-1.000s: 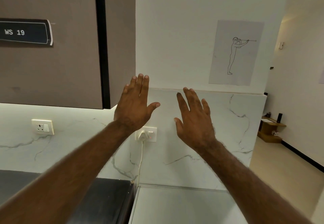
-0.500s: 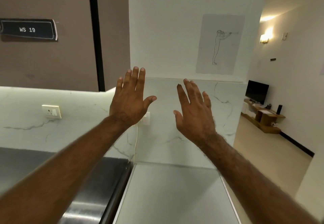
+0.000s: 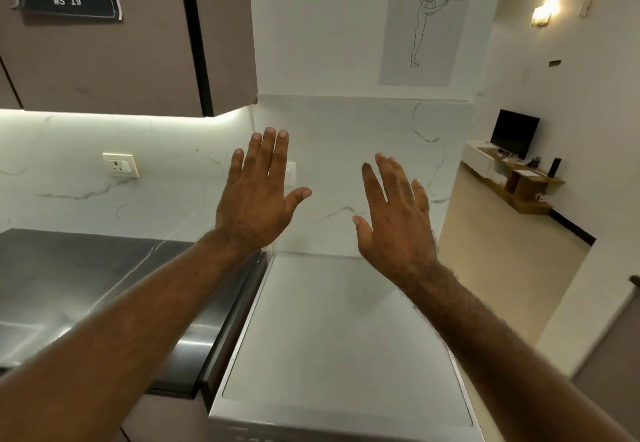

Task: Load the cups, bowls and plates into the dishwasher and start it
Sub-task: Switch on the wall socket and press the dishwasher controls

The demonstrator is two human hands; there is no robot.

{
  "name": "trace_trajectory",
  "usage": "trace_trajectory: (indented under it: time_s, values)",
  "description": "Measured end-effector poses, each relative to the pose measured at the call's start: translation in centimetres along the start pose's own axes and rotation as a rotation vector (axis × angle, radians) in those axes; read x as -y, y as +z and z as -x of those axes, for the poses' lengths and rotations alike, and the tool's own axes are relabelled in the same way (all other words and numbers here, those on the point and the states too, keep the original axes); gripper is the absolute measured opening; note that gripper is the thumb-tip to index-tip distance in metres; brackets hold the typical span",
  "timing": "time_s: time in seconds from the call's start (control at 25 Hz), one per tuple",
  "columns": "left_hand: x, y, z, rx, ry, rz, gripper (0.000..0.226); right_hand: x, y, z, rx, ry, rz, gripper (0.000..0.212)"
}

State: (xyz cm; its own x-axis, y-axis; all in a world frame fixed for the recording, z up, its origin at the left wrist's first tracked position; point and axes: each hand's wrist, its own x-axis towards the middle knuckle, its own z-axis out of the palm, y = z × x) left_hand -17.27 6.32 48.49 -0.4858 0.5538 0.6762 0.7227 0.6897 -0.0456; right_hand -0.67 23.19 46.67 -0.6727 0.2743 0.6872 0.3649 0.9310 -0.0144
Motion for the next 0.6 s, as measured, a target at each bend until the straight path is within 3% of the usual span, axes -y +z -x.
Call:
trace_trajectory:
  time_s: [0.6]
  values:
    - [-2.0, -1.7, 22.8, 0.17, 0.043, 0.134, 0.093, 6.8, -2.2, 21.2, 0.146, 0.06, 0.049, 0.089]
